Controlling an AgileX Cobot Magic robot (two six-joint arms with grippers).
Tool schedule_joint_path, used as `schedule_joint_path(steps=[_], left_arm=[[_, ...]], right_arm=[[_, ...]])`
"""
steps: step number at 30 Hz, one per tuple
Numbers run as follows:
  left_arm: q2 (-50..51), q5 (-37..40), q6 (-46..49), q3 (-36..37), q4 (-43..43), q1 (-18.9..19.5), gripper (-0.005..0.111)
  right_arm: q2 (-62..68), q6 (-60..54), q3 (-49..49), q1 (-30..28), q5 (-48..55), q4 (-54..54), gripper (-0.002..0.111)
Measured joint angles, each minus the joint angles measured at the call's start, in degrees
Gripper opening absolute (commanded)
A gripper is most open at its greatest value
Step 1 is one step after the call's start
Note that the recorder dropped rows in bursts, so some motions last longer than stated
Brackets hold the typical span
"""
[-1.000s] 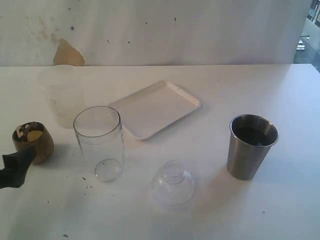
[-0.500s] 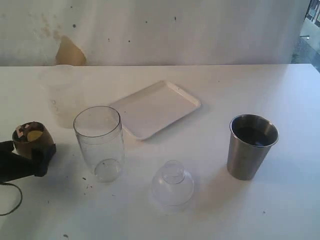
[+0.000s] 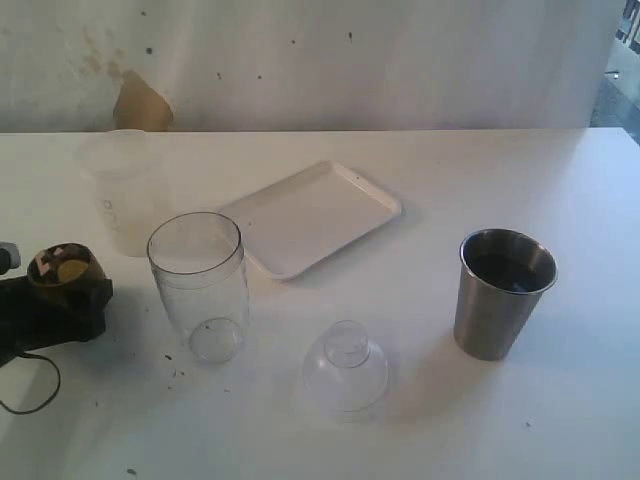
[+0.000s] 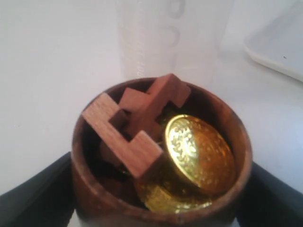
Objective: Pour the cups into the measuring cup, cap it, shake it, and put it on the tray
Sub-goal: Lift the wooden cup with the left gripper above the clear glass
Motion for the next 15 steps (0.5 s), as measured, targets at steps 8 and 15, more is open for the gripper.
schedule_joint_path(steps=[8, 15], left_arm=[[-1.31, 2.25, -3.84, 0.0, 6.15, 0.13, 0.0], [-12.42, 13.21, -6.25, 0.1, 8.41, 0.13, 0.0]], right_arm=[[0.0, 0.0, 0.0, 0.0, 0.0, 0.0, 0.0], [0.0, 0.0, 0.0, 0.0, 0.0, 0.0, 0.0]])
